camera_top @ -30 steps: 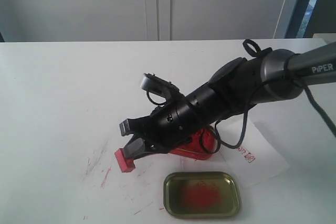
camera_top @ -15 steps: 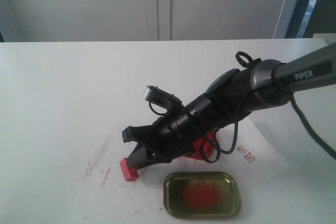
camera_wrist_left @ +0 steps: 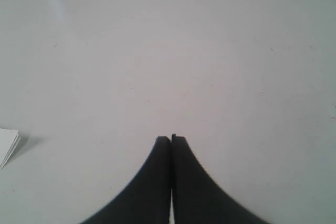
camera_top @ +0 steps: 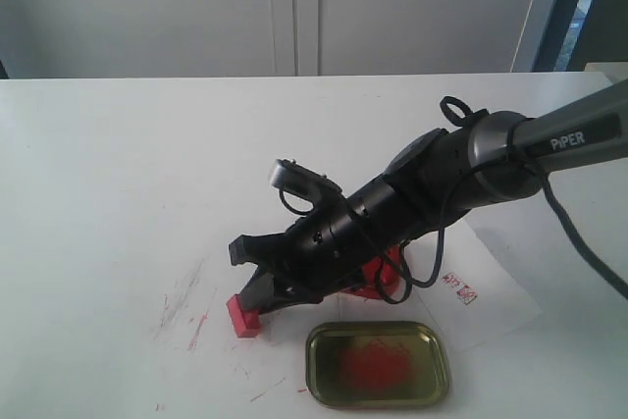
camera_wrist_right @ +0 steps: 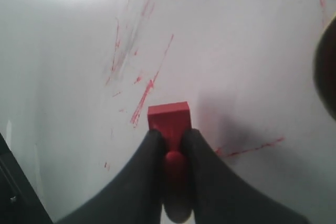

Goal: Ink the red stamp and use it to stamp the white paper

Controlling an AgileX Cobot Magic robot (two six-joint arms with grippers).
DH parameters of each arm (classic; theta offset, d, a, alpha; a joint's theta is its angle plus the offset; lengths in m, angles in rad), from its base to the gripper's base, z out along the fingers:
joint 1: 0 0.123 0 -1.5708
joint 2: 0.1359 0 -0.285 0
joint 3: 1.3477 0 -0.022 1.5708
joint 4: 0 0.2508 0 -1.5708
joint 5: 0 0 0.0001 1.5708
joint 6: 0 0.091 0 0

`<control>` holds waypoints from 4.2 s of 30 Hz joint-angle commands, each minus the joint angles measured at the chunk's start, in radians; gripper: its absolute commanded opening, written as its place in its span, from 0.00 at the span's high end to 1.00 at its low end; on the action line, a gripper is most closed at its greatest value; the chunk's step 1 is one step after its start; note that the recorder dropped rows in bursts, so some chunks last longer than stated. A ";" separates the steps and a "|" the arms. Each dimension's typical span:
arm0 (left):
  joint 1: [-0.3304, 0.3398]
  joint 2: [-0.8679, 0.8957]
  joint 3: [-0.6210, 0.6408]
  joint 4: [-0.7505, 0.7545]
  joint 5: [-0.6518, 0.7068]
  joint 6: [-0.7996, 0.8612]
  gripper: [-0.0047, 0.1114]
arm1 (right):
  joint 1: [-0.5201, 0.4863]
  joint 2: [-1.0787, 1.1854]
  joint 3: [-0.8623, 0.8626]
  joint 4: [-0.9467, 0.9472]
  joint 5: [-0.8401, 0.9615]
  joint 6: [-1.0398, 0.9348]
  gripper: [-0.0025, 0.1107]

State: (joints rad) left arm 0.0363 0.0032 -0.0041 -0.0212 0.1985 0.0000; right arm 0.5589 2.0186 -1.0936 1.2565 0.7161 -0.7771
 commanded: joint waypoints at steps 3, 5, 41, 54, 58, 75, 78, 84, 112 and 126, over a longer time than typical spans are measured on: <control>-0.001 -0.003 0.004 -0.009 0.003 0.000 0.96 | 0.004 -0.002 -0.003 -0.044 -0.020 0.036 0.81; -0.001 -0.003 0.004 -0.009 0.003 0.000 0.96 | 0.004 -0.002 -0.003 -0.078 -0.026 0.072 0.81; -0.001 -0.003 0.004 -0.009 0.003 0.000 0.96 | -0.002 -0.075 -0.003 -0.451 -0.065 0.340 0.52; -0.001 -0.003 0.004 -0.009 0.003 0.000 0.96 | -0.002 -0.228 -0.003 -0.704 -0.034 0.506 0.60; -0.001 -0.003 0.004 -0.009 0.003 0.000 0.96 | -0.002 -0.261 -0.003 -0.716 -0.034 0.498 0.78; -0.001 -0.003 0.004 -0.009 0.003 0.000 0.96 | -0.058 -0.295 -0.003 -0.743 -0.020 0.512 0.98; -0.001 -0.003 0.004 -0.009 0.003 0.000 0.96 | -0.098 -0.295 -0.003 -0.741 -0.013 0.524 0.98; -0.001 -0.003 0.004 -0.009 0.003 0.000 0.96 | -0.206 -0.295 -0.001 -0.750 0.032 0.578 0.98; -0.001 -0.003 0.004 -0.009 0.003 0.000 0.96 | -0.567 -0.295 0.001 -1.094 0.126 0.940 0.98; -0.001 -0.003 0.004 -0.009 0.003 0.000 0.96 | -0.569 -0.324 0.024 -1.169 0.169 0.936 0.98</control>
State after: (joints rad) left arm 0.0363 0.0032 -0.0041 -0.0212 0.1985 0.0000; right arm -0.0066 1.7246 -1.0914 0.0960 0.8936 0.1564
